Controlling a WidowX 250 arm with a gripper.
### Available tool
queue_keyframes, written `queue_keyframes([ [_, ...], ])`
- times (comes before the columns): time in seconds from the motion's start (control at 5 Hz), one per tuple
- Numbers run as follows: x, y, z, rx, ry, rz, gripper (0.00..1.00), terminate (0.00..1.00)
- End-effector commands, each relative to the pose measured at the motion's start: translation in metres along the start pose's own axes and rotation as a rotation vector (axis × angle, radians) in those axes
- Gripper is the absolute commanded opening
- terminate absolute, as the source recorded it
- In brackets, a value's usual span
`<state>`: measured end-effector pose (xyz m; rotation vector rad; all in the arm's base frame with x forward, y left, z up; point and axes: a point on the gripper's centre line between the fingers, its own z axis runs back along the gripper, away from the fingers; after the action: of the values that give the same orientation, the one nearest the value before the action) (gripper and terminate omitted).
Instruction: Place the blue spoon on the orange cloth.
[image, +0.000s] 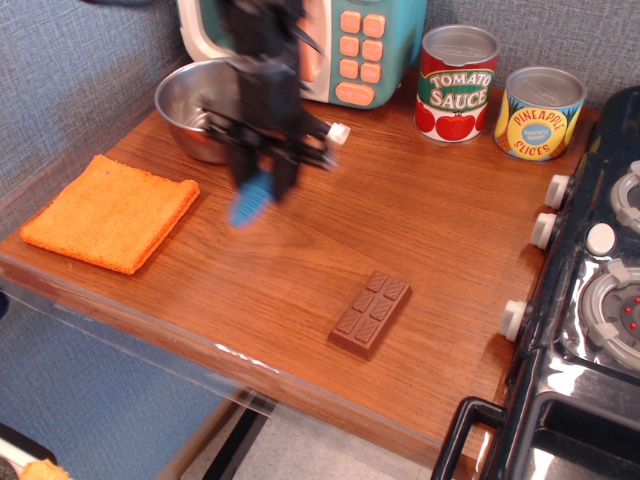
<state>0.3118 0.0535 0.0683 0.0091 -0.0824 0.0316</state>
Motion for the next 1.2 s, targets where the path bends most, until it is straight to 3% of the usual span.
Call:
queue_keyframes([
  [0.0,-0.045,0.077,0.042,-0.018,-0.039,0.039,0.00,0.00],
  [0.2,-0.067,0.101,0.045,0.007,-0.044,0.092,0.00,0.00],
  [0.4,-0.076,0.112,0.032,0.043,-0.023,0.139,0.00,0.00],
  [1.0,-0.052,0.120,-0.021,0.175,0.093,0.191,0.00,0.00],
])
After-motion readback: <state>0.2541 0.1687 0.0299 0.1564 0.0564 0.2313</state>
